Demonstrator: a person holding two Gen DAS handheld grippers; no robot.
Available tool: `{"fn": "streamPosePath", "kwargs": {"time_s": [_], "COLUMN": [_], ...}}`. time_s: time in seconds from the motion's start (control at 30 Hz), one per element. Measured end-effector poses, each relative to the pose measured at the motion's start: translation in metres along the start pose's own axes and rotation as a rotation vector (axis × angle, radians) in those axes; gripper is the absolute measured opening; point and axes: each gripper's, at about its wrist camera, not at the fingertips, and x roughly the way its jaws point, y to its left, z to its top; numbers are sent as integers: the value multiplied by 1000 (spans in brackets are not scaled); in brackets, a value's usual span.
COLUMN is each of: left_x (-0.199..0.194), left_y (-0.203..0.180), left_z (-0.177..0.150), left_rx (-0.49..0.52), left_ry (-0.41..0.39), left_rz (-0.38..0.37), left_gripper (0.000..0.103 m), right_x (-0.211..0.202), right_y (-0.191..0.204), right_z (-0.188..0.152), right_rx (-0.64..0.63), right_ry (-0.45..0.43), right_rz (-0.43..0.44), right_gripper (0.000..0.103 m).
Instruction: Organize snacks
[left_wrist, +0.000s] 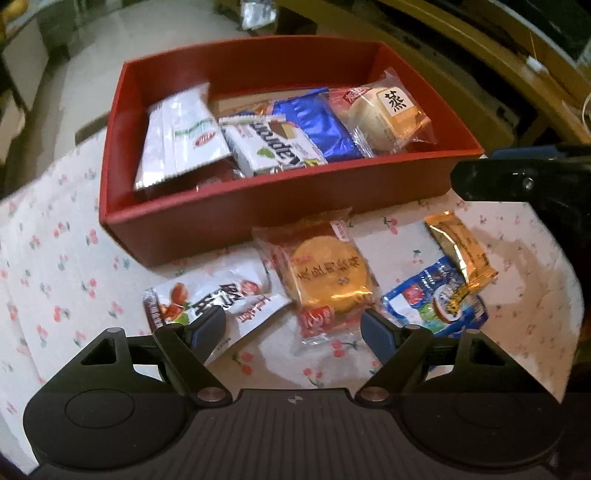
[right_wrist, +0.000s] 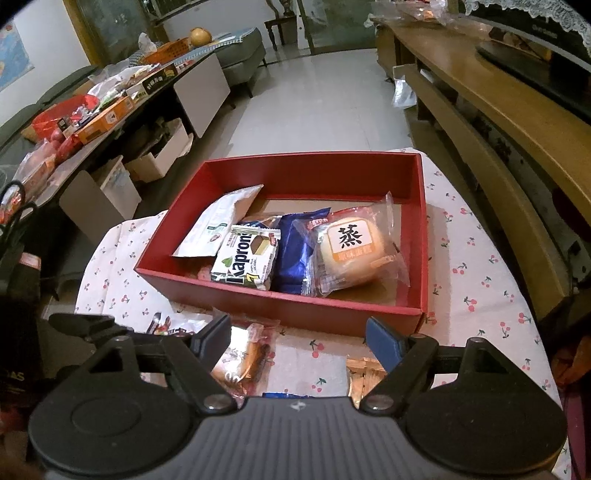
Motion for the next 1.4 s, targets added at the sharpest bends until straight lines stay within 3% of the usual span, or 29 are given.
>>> {"fn": "streamPosePath", "kwargs": {"time_s": [0.17, 0.43, 0.63, 0.83, 0.93, 1.17, 1.3, 1.4], "left_x": [-11, 15, 23, 18, 24, 20, 14, 10], "left_y": [14, 30, 33, 42, 43, 35, 19, 13], "left_z": [11, 27, 33, 32, 30, 12, -10, -17], "left_rx": [-13, 28, 49, 15, 16, 6, 60, 46], "left_ry": [-43, 26, 33, 28, 48, 80, 106, 101], "left_rz": [-23, -49, -97, -90, -81, -113, -78, -52], "left_gripper": [87, 88, 91, 91, 97, 97, 97, 97], "right_x": [3, 14, 24, 20, 20, 20, 19, 23], "right_y": [-1, 6, 10, 7, 5, 8, 11, 13], "right_z": [0, -2, -4, -4, -4, -3, -4, -6], "right_rx": [4, -10, -24, -11, -1, -11, -19, -21], "right_ry": [10, 41, 74, 66, 68, 70, 73, 90], "right_rz": [-3, 2, 3, 13, 13, 24, 30, 35], "right_gripper": [93, 93, 93, 93, 93, 93, 93, 93]}}
